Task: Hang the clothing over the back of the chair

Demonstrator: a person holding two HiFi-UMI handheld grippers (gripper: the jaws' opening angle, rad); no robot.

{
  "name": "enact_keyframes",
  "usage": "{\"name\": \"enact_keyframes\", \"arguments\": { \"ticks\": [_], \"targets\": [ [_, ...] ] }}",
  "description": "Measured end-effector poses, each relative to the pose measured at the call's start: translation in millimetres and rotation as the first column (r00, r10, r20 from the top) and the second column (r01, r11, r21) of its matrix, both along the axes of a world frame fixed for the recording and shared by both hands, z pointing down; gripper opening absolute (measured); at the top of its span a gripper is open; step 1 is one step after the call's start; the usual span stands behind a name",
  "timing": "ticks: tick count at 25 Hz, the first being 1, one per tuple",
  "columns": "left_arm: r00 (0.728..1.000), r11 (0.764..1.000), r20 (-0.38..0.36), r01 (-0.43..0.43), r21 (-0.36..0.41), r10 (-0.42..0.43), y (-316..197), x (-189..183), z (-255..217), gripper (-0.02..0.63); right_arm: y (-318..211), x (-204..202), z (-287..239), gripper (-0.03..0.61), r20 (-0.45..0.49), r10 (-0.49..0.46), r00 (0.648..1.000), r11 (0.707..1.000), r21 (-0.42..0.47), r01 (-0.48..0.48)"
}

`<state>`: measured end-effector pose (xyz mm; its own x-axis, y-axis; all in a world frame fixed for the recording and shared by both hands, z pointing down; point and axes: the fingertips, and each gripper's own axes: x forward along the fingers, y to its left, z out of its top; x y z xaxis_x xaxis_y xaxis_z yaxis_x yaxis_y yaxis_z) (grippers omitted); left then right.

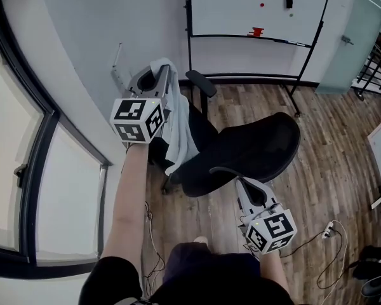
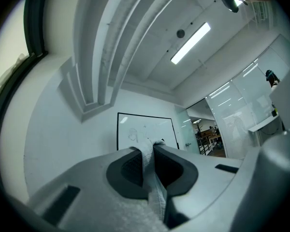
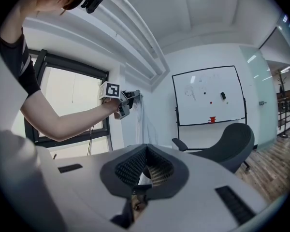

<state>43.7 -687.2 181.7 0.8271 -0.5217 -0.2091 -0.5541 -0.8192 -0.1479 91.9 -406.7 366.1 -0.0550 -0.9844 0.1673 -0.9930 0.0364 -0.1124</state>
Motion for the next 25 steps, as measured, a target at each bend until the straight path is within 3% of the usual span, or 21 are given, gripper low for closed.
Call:
{"name": "enact_keyframes", "arguments": {
  "ticks": [9, 25],
  "targets": [
    [0.997, 0.999, 0.075, -0.035, 0.023, 0.033, 55.0, 24.0, 2.4, 0.021, 33.3, 10.9, -2.3, 0.0, 0.015, -0.028, 1.0, 1.0, 0.01, 0.028],
    [0.995, 0.998, 0.094, -0.033, 0.059, 0.028, 157.8, 65.3, -20.4, 0.021, 119.3, 51.7, -2.7, 0.0, 0.053, -0.052, 0.997, 0.998, 0.032, 0.05]
  ]
}}
